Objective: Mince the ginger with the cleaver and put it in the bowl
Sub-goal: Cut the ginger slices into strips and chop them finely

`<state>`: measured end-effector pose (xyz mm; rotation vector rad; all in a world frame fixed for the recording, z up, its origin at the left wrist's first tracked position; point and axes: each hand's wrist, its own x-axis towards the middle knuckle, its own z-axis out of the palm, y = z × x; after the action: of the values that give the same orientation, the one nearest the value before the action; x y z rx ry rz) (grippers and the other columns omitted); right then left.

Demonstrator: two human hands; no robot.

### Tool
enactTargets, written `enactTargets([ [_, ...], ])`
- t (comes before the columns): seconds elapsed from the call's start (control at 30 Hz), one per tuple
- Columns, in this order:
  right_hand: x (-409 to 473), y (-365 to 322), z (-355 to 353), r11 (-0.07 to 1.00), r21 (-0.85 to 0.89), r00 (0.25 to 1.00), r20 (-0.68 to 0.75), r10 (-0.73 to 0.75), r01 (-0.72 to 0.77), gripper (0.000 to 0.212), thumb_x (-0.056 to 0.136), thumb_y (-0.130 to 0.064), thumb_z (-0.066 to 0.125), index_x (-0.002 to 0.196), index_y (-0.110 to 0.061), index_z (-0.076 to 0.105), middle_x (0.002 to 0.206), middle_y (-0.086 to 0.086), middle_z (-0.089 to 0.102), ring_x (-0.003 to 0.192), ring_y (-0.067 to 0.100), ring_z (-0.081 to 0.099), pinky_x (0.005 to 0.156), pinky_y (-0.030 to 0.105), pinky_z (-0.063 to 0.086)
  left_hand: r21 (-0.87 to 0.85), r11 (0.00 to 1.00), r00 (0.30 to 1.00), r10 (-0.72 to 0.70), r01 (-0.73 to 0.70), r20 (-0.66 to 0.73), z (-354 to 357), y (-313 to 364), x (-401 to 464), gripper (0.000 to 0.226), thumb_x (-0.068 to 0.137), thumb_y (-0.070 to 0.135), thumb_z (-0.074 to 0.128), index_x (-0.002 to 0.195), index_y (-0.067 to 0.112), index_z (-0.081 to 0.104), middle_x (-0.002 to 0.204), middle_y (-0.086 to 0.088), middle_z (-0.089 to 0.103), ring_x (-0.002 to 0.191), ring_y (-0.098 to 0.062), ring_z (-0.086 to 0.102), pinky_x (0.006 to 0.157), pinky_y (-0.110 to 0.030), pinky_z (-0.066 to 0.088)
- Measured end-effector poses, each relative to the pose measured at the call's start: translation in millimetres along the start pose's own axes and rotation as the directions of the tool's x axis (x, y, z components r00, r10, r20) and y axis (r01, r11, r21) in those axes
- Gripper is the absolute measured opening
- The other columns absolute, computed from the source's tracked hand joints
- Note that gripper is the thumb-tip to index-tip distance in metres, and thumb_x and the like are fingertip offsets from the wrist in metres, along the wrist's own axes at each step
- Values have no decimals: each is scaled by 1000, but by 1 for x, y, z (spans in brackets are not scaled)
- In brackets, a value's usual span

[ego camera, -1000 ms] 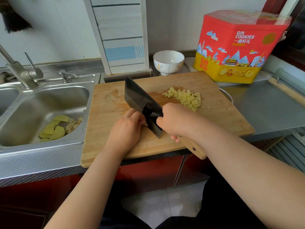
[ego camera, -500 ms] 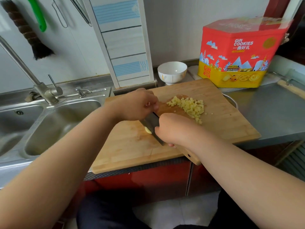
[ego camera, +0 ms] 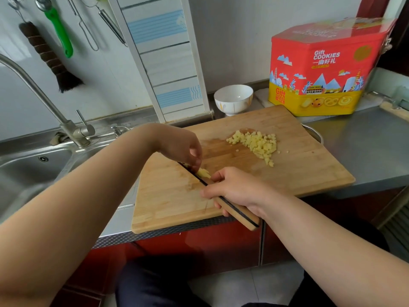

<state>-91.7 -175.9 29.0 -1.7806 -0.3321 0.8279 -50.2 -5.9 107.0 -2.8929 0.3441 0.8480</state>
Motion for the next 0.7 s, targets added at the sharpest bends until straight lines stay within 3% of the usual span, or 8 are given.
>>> enactTargets([
  [0.2,0,-1,1,999,6,999,-23,-45,45,12,86,-15,71,81,-11,62,68,12,61,52,20,53,50,29,48,57,998,999,-41,41,10,-1,12,7,19,96,36,53,107,28,66,86,21,53,80,-1,49,75,-26,36],
  [0.3,0,0,2,998,28,997,-34,-62,63,11,85,-14,70,80,-10,61,78,18,64,64,26,55,55,34,48,84,996,999,-45,42,31,1,21,12,16,97,33,51,105,28,63,86,19,54,80,-1,49,77,-26,37],
  [0.47,-3,-2,2,995,31,996,-16,-90,91,15,85,-13,71,90,-11,57,82,18,65,62,21,57,53,32,48,144,988,993,-73,59,94,3,30,23,18,96,28,51,80,23,59,78,9,56,74,-10,49,67,-25,39],
  [0.57,-4,-4,3,994,20,994,-13,-107,107,28,84,-14,72,105,-10,55,73,12,64,46,11,55,48,29,47,164,983,986,-103,80,133,5,35,30,22,98,26,50,80,17,60,70,6,52,64,-9,44,58,-23,34],
  [0.7,-5,-5,4,990,-38,990,-16,-139,138,41,82,-18,73,115,-11,50,70,10,65,47,12,54,50,30,46,141,984,972,-138,112,189,8,27,39,22,96,22,50,78,13,58,69,3,50,61,-12,40,59,-24,34],
])
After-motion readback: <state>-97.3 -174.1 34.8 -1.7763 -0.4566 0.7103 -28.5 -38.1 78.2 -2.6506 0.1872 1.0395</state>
